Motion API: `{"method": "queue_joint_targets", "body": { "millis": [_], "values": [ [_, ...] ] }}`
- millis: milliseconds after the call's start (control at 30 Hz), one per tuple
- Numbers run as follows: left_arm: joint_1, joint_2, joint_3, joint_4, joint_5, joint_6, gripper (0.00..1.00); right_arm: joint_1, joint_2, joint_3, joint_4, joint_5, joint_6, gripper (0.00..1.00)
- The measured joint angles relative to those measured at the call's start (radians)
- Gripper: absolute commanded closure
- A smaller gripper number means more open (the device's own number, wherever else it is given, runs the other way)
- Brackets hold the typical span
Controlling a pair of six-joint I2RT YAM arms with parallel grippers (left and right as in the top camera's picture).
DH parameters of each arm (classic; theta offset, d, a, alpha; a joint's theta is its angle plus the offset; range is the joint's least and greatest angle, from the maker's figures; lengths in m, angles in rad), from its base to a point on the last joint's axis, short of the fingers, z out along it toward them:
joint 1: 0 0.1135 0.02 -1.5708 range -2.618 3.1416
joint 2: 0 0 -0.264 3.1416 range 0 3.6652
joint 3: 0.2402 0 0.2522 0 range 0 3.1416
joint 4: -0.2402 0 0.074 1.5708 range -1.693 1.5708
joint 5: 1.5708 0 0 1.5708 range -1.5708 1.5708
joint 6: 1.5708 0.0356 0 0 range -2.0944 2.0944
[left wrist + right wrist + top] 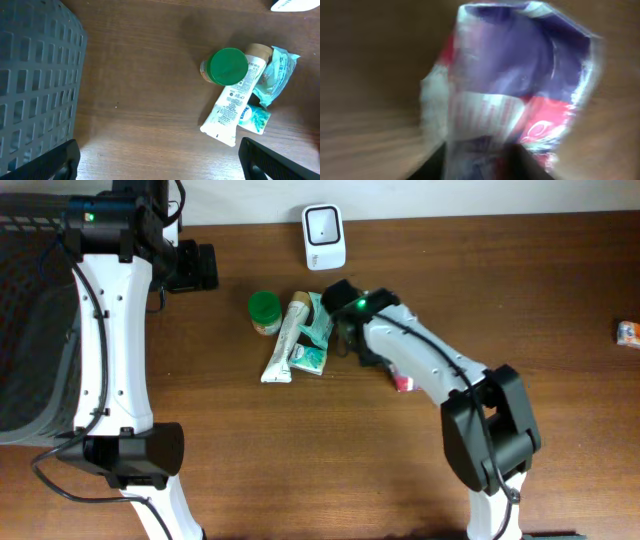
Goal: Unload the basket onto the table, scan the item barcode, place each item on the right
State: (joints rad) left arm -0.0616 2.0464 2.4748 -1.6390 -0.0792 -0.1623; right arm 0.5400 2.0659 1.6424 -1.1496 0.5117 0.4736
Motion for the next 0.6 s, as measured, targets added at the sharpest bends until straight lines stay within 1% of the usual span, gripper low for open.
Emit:
{"method": "queue_joint_targets", "body": {
  "millis": [100,167,233,300,333,367,400,433,500,600],
  "values": [
    [0.000,0.000,0.000,0.001,0.000,0.000,0.01,0.044,0.006,0.100,-0.024,-0.159,-0.002,0.15],
    [0.000,0.000,0.000,0.000,0.000,0.000,0.01,0.038,0.017,0.236,-0.058,-0.288,-0.024,0.14],
    [0.000,0.000,0.000,0.001,0.000,0.000,0.01,0.018,0.020,0.356,-0.124,-0.368,-0.058,0.04],
    [0.000,0.000,0.000,0.000,0.000,0.000,0.01,-0.040,0.019,0.484,-0.193,-0.422,-0.080,0.01],
    [0.000,0.000,0.000,0.000,0.000,0.000,0.01,-0.078,0.019,0.518,-0.218,-0.433,-0.089,0.01],
    [0.000,0.000,0.000,0.000,0.000,0.000,0.01,-0.146,0.018,0.538,-0.234,-0.450,-0.112,0.01],
    [0.000,0.000,0.000,0.000,0.000,0.000,0.01,-0.203,0.019,0.538,-0.253,-0.474,-0.144,0.01],
    [0.000,0.000,0.000,0.000,0.000,0.000,0.01,-0.297,0.019,0.523,-0.280,-0.530,-0.234,0.01],
    [0.000,0.000,0.000,0.000,0.000,0.000,0.01,-0.407,0.019,0.481,-0.298,-0.598,-0.322,0.01],
    [0.000,0.000,0.000,0.000,0.000,0.000,0.01,-0.547,0.024,0.335,-0.306,-0.767,-0.406,0.01]
  ]
}}
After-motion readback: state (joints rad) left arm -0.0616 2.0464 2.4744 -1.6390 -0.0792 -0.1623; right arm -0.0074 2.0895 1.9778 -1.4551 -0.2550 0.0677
